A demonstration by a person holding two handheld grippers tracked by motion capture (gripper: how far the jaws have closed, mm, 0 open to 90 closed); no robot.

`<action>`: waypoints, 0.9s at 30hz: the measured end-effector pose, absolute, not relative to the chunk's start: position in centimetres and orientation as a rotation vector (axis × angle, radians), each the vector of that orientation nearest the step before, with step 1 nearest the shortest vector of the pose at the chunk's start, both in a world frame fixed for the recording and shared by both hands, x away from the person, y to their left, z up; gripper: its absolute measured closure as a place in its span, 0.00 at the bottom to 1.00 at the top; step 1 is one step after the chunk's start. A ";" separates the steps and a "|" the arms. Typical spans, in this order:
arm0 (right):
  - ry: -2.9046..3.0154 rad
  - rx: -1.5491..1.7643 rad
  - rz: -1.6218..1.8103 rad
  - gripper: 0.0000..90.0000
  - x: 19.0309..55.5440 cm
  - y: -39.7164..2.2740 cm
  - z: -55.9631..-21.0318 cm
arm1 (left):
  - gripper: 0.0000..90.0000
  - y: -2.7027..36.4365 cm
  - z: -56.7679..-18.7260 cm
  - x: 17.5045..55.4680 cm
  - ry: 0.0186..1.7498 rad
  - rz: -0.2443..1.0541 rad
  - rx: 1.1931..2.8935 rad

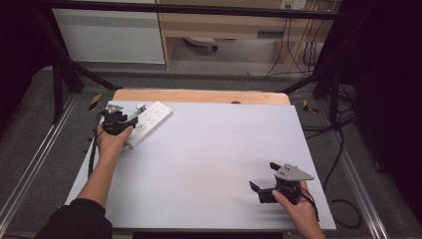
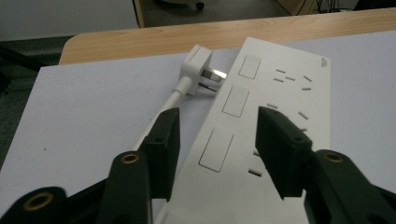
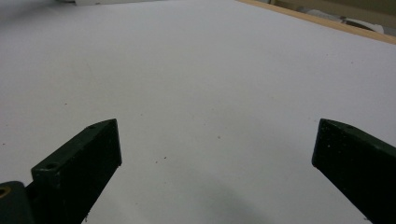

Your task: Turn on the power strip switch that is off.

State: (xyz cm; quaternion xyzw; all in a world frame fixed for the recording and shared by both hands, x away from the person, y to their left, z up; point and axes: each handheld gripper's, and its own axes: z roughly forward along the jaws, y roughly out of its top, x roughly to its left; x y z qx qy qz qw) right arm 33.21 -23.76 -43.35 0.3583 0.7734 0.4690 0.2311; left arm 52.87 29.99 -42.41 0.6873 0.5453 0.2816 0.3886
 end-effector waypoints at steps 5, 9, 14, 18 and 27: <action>2.126 0.986 1.288 0.02 33.2 -23.8 -43.4 | 0.34 30.0 -42.2 52.9 1.413 0.699 1.705; 2.126 0.986 1.288 0.02 33.2 -23.8 -43.4 | 0.18 30.2 -42.0 52.7 1.387 0.674 1.690; 2.126 0.985 1.288 0.02 33.2 -23.7 -43.4 | 0.12 30.2 -41.8 52.5 1.378 0.663 1.695; 2.132 0.984 1.285 0.02 33.2 -23.7 -43.4 | 0.12 30.2 -41.5 52.1 1.366 0.650 1.696; 2.130 0.985 1.288 0.02 33.2 -23.8 -43.3 | 0.07 29.7 -40.5 51.0 1.365 0.600 1.723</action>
